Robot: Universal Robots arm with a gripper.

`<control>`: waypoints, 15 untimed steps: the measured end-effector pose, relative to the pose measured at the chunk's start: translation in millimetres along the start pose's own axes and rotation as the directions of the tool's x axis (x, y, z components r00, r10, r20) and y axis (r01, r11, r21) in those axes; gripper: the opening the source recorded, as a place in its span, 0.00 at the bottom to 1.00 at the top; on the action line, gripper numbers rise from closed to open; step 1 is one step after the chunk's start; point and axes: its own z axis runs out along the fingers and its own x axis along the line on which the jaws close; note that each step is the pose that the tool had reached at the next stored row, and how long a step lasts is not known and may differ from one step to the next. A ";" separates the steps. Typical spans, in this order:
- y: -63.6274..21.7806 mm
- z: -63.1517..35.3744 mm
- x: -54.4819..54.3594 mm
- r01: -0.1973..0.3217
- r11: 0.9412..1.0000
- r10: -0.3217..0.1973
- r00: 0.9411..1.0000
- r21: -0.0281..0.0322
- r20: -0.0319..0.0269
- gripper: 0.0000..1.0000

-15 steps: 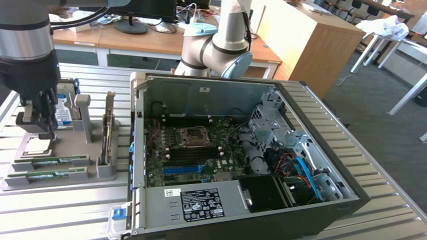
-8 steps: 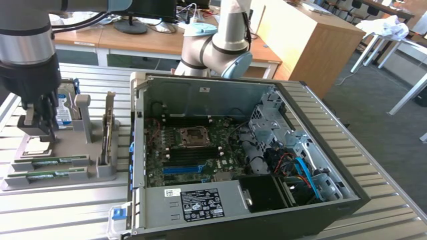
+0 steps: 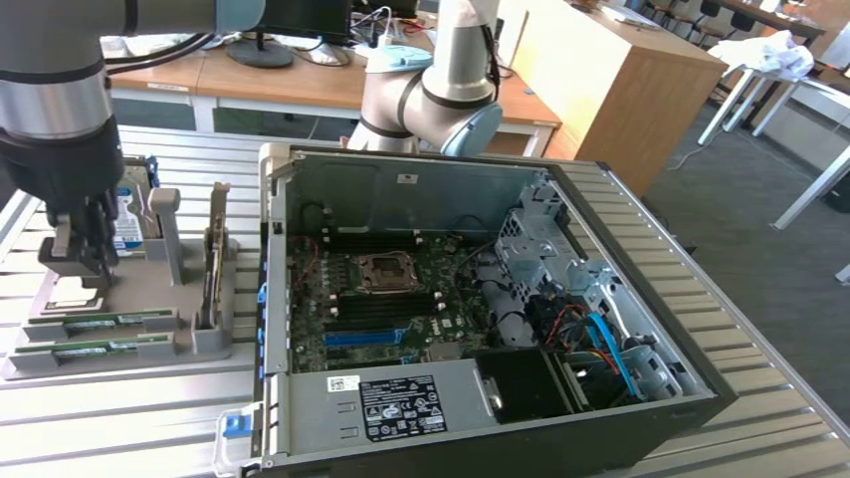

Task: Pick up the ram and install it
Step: 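Pick up the ram and move it above insertion slot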

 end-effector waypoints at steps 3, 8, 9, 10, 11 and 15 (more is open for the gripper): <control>-0.2 3.2 0.1 0.000 1.000 0.000 1.000 0.000 0.000 0.35; -0.4 9.7 0.2 0.000 1.000 0.000 1.000 0.000 0.000 0.35; -0.5 10.9 0.3 0.000 1.000 0.000 1.000 0.000 0.000 0.35; -0.6 12.0 0.3 0.000 1.000 0.000 1.000 0.000 0.000 0.35; -0.6 13.1 0.3 0.000 1.000 0.000 1.000 0.000 0.000 0.35; -0.8 17.6 0.4 0.000 1.000 0.000 1.000 0.000 0.000 0.35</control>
